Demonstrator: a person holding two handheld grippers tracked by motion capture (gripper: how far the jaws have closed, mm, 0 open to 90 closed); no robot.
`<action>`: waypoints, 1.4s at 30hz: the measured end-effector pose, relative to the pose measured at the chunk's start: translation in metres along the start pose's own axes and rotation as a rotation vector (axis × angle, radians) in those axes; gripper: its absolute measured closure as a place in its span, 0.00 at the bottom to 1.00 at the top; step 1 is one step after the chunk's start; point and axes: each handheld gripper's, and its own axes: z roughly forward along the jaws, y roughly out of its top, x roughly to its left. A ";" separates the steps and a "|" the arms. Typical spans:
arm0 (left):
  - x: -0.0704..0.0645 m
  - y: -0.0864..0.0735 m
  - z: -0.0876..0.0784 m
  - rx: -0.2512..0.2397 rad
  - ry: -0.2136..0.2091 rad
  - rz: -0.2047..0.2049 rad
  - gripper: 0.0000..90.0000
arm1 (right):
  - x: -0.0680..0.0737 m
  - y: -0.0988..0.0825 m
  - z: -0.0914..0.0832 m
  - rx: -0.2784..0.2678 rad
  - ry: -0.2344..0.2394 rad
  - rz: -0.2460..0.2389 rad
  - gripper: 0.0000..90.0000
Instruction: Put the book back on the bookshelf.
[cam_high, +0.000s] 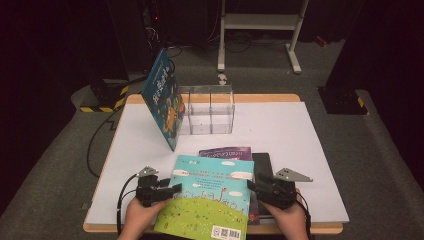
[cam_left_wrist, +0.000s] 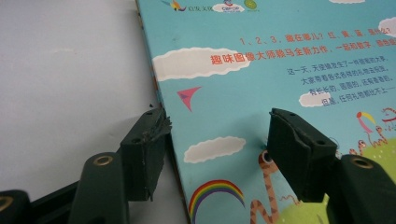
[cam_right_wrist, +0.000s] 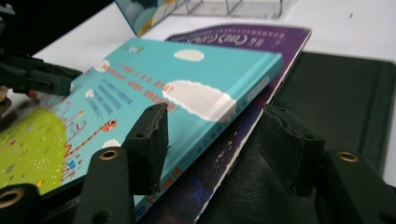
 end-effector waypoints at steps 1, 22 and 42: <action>0.000 -0.001 0.000 -0.008 -0.001 -0.001 0.42 | 0.000 0.000 0.001 0.017 -0.001 0.005 0.46; -0.028 0.004 0.027 -0.037 -0.095 0.057 0.37 | -0.026 0.003 -0.010 0.013 -0.045 0.140 0.34; -0.024 0.012 0.038 -0.068 -0.100 0.061 0.34 | -0.035 0.023 0.005 0.057 -0.055 0.108 0.31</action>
